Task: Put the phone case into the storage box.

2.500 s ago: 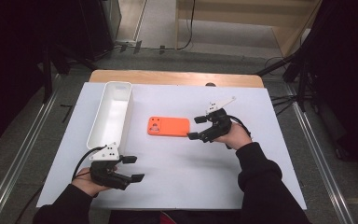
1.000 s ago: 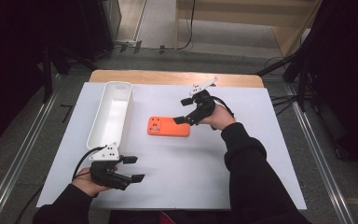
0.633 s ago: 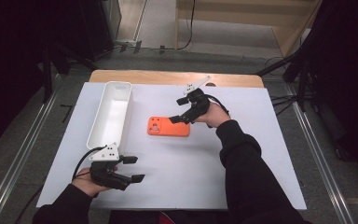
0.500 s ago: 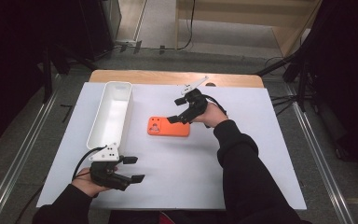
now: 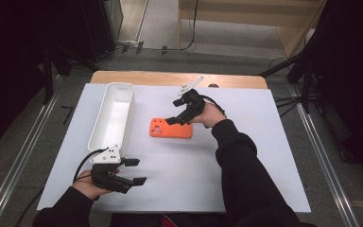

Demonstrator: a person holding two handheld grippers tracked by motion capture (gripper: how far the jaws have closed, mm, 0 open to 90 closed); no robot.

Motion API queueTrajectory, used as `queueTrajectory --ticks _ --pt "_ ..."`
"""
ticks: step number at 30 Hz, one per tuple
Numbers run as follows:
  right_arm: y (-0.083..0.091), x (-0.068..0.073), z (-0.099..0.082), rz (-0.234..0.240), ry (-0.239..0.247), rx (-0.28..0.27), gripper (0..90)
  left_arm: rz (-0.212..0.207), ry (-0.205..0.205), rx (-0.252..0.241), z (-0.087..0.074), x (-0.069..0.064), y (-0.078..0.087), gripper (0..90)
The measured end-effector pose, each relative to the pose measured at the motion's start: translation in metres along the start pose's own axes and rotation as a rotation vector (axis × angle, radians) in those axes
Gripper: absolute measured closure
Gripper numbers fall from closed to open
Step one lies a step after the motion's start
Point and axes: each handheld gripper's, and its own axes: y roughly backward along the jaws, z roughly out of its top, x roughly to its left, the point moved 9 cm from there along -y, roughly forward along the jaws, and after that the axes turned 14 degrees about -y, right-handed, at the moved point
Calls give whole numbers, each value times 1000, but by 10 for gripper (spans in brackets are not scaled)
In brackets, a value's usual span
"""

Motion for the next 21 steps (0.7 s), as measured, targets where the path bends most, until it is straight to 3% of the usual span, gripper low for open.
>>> queueTrajectory --ticks 21 --pt "-13 -5 -21 -82 75 151 4 -2 -3 1 0 0 0 274"
